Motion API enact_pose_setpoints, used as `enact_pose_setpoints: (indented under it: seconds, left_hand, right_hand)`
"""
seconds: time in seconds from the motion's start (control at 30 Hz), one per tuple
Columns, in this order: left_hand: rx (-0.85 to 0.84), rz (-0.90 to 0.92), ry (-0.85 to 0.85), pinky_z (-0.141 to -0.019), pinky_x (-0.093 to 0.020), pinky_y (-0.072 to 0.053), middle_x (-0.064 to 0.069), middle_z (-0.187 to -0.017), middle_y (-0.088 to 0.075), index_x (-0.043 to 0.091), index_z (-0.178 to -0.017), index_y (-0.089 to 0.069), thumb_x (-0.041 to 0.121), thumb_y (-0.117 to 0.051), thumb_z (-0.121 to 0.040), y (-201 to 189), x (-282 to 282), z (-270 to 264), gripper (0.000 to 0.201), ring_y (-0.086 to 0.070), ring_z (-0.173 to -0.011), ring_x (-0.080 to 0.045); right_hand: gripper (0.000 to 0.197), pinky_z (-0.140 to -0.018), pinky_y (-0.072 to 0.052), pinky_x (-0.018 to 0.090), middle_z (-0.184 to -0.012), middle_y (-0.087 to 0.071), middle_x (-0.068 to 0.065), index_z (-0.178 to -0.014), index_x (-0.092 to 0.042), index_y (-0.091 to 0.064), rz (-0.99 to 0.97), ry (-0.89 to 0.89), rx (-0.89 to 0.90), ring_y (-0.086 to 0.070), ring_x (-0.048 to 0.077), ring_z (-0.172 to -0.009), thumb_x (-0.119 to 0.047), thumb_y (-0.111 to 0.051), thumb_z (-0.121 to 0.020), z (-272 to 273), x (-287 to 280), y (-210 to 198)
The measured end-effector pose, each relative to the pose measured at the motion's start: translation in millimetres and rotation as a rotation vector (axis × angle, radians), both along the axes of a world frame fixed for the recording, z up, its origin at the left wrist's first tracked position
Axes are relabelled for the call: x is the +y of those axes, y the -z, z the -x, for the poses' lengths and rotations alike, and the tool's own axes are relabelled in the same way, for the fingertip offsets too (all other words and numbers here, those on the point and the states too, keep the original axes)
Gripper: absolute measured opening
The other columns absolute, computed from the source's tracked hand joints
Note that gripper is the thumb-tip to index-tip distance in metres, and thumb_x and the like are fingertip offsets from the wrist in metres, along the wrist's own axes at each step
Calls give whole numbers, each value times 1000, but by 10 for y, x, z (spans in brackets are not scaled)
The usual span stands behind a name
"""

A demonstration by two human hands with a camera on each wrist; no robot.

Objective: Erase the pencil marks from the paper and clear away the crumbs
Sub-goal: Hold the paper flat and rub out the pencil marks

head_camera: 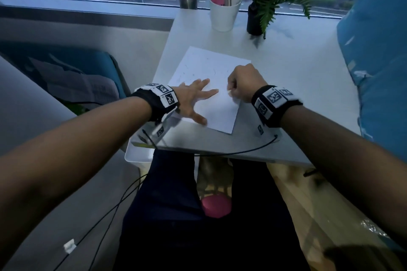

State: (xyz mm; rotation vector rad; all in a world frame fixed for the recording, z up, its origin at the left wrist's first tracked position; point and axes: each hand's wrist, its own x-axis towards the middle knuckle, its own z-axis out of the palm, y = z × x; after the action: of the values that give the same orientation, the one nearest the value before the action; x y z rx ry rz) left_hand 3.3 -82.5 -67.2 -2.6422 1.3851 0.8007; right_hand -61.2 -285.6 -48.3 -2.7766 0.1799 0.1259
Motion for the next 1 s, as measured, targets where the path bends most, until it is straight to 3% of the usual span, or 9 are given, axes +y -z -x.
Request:
enact_pose_setpoints:
  seconds: [0.1, 0.17, 0.27, 0.37, 0.5, 0.63, 0.77, 0.9, 1.0]
  left_hand:
    - [-35, -4, -69, -114, -65, 0, -3, -162, 20, 54, -150, 3, 79, -65, -67, -9, -84, 67, 110, 16, -150, -24]
    - [-45, -37, -106, -112, -68, -5, -2, -162, 20, 56, -149, 2, 76, -69, -66, -47, -155, 117, 111, 16, -150, -25]
    - [-36, -107, -134, -114, -63, -12, -2, -162, 22, 54, -150, 4, 68, -76, -66, -134, -259, 131, 117, 17, -149, -26]
    - [-56, -177, -132, -116, -59, -13, -5, -161, 24, 52, -149, 10, 70, -76, -64, -172, -334, 121, 123, 16, -149, -30]
    - [-61, -203, -132, -115, -59, -14, -6, -161, 26, 53, -148, 12, 72, -76, -62, -168, -357, 130, 125, 16, -149, -31]
    - [-41, -190, -136, -116, -60, -11, -5, -160, 26, 54, -148, 12, 71, -77, -62, -169, -344, 131, 126, 17, -149, -30]
    - [-44, -200, -137, -115, -60, -12, -4, -160, 27, 55, -147, 13, 72, -77, -60, -164, -327, 100, 127, 18, -149, -30]
    - [-39, -193, -145, -116, -60, -11, -4, -161, 26, 54, -148, 12, 70, -78, -61, -181, -352, 119, 126, 17, -149, -30]
    - [-30, -166, -174, -114, -64, -12, -4, -161, 23, 54, -149, 9, 69, -78, -61, -187, -334, 123, 125, 15, -149, -31]
  right_hand:
    - [12, -78, -57, 31, -73, -70, 4, -73, -13, -75, -91, -48, -4, -67, 21, -83, -5, -67, -73, 98, 91, 49]
    - [14, -79, -58, 30, -77, -73, 7, -76, -11, -77, -108, 13, -25, -68, 20, -83, -2, -68, -74, 75, 18, 54]
    - [17, -77, -60, 33, -83, -71, 11, -71, -15, -74, -109, 118, -51, -69, 23, -74, -1, -64, -73, 45, -67, 31]
    - [16, -76, -56, 28, -81, -74, 6, -75, -13, -76, -53, -27, -28, -68, 22, -80, -4, -63, -74, 195, 68, -17]
    - [19, -70, -42, 19, -80, -75, 1, -81, -13, -80, -1, -290, 74, -63, 14, -74, -1, -65, -73, 426, 230, -105]
    - [17, -69, -37, 15, -79, -76, 3, -77, -11, -79, -100, -128, -61, -67, 18, -77, -3, -65, -73, 365, 139, -79]
    - [15, -69, -38, 16, -78, -76, 1, -80, -12, -80, -73, -297, 13, -62, 12, -70, -4, -69, -73, 575, 267, -44]
    - [13, -62, -37, 12, -77, -75, 3, -75, -8, -78, -115, -106, -68, -65, 17, -70, -4, -66, -72, 409, 90, -48]
    - [10, -70, -40, 17, -77, -75, 3, -73, -7, -77, -112, -78, -78, -61, 17, -67, -6, -67, -72, 417, 103, 49]
